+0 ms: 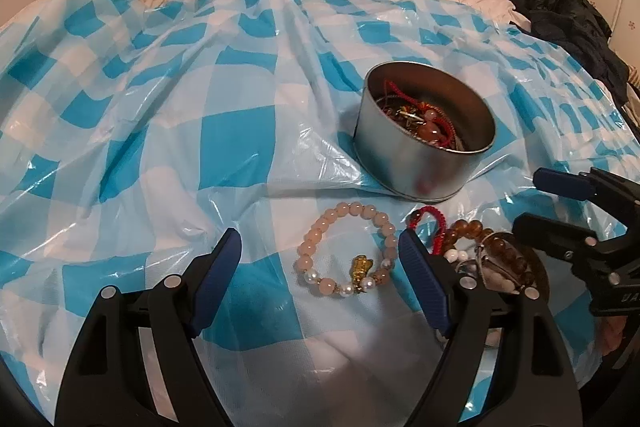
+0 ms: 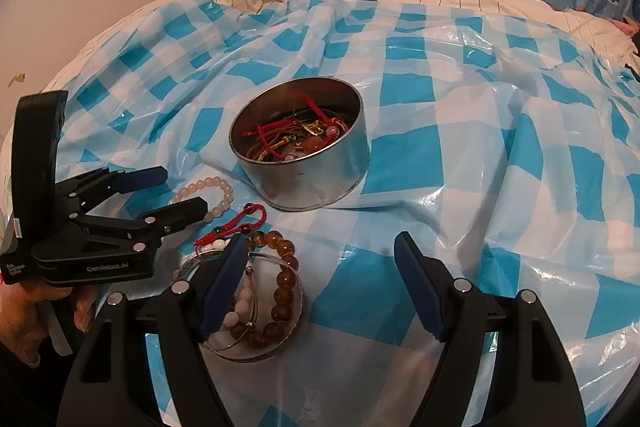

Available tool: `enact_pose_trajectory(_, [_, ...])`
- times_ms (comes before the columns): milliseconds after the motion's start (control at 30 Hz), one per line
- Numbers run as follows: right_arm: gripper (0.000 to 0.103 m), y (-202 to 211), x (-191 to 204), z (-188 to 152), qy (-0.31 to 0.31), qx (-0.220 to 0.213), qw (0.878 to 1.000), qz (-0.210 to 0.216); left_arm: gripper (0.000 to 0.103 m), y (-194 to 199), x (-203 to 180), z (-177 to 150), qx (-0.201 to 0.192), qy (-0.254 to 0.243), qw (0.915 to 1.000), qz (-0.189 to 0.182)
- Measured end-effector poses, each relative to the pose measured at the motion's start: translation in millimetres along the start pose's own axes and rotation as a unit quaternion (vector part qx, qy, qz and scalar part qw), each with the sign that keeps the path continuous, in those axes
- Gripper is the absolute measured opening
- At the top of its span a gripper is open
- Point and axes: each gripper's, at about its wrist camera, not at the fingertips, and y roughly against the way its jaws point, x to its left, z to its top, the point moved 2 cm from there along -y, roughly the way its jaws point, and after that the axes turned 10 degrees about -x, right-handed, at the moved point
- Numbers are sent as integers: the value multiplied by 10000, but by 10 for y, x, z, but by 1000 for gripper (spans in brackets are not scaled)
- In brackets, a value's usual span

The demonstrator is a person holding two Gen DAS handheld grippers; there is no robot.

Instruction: Organize jewelry

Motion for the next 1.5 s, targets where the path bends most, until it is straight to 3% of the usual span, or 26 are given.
enact_pose_trajectory(133, [73,-18,-25,14,-184,-67,9998,95,77,-19,40,8,-23,125,9999,43])
enact_pose_trajectory(300, [72,-132,120,86,-53,-166,9994,303,76,-77,-26,-36,39,-115,9999,22])
enact_pose_trajectory(367, [69,-192,195,92,26,-117,9992,374,50,-72,-29,-47,71,-145,9999,-46])
enact_pose_trajectory(400, [63,-217,223,89,57,-84,9991,406,28,-88,-26,-56,173,-169,9997,-86])
enact_pose_trajectory(433, [61,-259,264,85,101,-14,9990,441,20,-79,-16,-59,190,-193,9996,-114])
enact_pose_trajectory(533, [54,-355,342,85,172,120,9986,486,7,-38,5,-64,223,-254,9994,-44])
enact_pose_trajectory(733, [53,-592,491,48,408,453,9971,457,7,60,118,-47,133,-67,9998,-159])
enact_pose_trajectory(833, [28,-587,599,3,740,427,9953,464,9,37,98,-51,158,-96,9998,-122])
enact_pose_trajectory(867, [13,-576,609,1,781,404,9951,455,11,22,92,-48,167,-84,9998,-120])
enact_pose_trajectory(900, [8,-560,609,2,805,367,9951,434,19,11,90,-45,174,-79,9998,-114])
enact_pose_trajectory(1000, [8,-467,569,37,682,187,9961,519,54,-10,122,-30,107,-17,9999,39])
enact_pose_trajectory(1167, [8,-253,530,157,423,-138,9956,827,57,-91,76,-27,161,-30,9999,14])
enact_pose_trajectory(1233, [8,-168,506,181,337,-228,9949,921,54,-106,39,-29,171,-89,9998,-56])
enact_pose_trajectory(1267, [8,-125,490,188,289,-274,9945,972,46,-105,14,-29,172,-124,9997,-123])
enact_pose_trajectory(1333, [8,-62,466,202,213,-340,9941,1006,18,-93,-49,-16,162,-267,9993,-180])
enact_pose_trajectory(1400, [8,-1,428,227,118,-428,9932,1073,7,-65,-88,-3,109,-426,9990,-102])
enact_pose_trajectory(1500, [8,80,389,275,22,-583,9913,1177,7,-13,-91,23,20,-406,9991,-156])
